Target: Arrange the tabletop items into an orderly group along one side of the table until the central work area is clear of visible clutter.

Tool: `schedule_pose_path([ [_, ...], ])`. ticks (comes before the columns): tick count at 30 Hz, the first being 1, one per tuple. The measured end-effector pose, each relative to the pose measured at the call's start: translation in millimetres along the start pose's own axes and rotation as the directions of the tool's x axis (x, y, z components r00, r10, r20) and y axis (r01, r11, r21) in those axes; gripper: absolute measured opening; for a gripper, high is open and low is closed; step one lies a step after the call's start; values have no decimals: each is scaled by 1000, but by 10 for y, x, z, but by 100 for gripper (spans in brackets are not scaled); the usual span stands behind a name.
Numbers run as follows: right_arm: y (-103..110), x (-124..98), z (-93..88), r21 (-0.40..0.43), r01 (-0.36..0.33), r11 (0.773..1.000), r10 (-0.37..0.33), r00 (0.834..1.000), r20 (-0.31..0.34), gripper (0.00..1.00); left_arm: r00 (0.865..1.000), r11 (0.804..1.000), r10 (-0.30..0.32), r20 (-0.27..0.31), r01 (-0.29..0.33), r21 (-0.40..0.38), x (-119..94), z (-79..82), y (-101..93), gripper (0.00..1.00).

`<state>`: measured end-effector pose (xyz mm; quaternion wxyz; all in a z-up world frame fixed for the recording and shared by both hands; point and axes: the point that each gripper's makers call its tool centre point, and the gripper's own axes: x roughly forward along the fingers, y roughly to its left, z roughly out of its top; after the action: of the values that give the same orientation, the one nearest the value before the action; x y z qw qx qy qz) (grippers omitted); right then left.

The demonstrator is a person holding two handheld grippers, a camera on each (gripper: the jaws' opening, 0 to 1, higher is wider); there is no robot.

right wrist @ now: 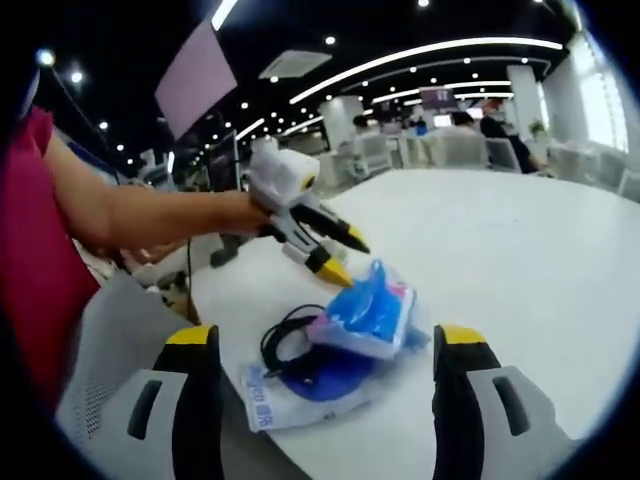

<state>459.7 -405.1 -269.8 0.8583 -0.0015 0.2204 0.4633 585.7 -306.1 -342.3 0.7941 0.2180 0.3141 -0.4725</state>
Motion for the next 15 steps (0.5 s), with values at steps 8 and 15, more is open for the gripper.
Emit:
schedule_pose_path([
  [8,-25,-16,27,8,13,1000,-13,1000,13,86,1000,1000,-23,-18,23,8,65,-32,-17,37],
  [15,-45,-21,35,15,19,1000,-19,1000,17,86,999,1000,-25,-38,25,13,110,-78,-3,32],
])
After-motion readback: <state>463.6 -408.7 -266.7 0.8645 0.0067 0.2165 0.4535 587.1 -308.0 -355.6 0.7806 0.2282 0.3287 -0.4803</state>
